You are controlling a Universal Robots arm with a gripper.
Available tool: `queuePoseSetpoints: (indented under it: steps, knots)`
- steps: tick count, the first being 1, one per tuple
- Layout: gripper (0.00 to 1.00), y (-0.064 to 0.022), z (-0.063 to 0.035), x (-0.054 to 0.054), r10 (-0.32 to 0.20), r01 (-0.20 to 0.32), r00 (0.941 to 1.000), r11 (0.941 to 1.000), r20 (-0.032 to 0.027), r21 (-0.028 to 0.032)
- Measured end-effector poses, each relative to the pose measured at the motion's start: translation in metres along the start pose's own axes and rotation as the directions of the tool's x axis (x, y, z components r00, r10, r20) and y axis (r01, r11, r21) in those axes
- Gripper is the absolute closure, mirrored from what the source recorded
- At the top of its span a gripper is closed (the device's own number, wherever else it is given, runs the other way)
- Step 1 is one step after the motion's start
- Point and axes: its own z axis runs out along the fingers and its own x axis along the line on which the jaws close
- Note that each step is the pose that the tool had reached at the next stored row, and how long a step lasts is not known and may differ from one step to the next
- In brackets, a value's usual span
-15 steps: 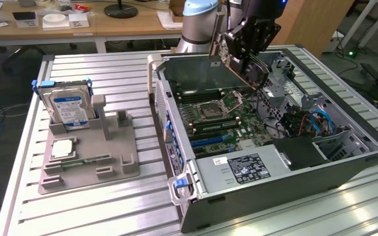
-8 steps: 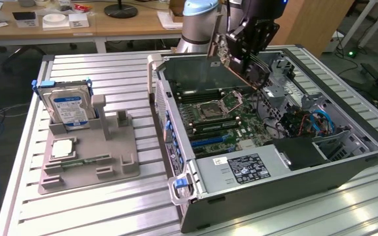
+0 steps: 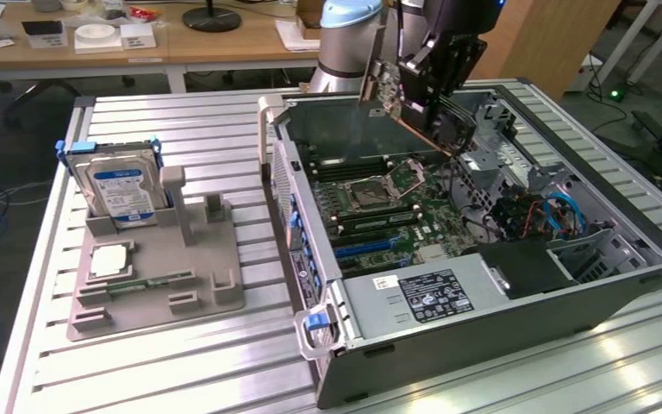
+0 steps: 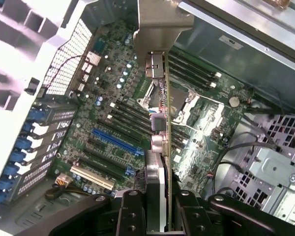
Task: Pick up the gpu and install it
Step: 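Insert the gpu into the slot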
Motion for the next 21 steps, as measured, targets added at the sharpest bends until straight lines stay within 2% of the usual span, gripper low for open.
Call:
queuePoseSetpoints:
  steps: [3, 4, 10, 12, 21]
  knots:
    - [0.72, -0.0001, 0.0000, 0.0001, -0.031, 0.031, 0.9995, 0.9995, 0.0001, -0.0003]
    - [0.72, -0.0004, 0.0000, 0.0002, -0.063, 0.063, 0.9980, 0.9980, 0.0004, -0.0007]
    - [0.72, -0.0012, 0.0000, 0.0006, -0.127, 0.127, 0.9920, 0.9920, 0.0007, -0.0013]
    - [0.72, -0.0017, 0.0000, 0.0008, -0.160, 0.160, 0.9872, 0.9872, 0.0008, -0.0016]
    - [0.72, -0.0031, 0.0000, 0.0016, -0.240, 0.240, 0.9707, 0.9707, 0.0014, -0.0023]
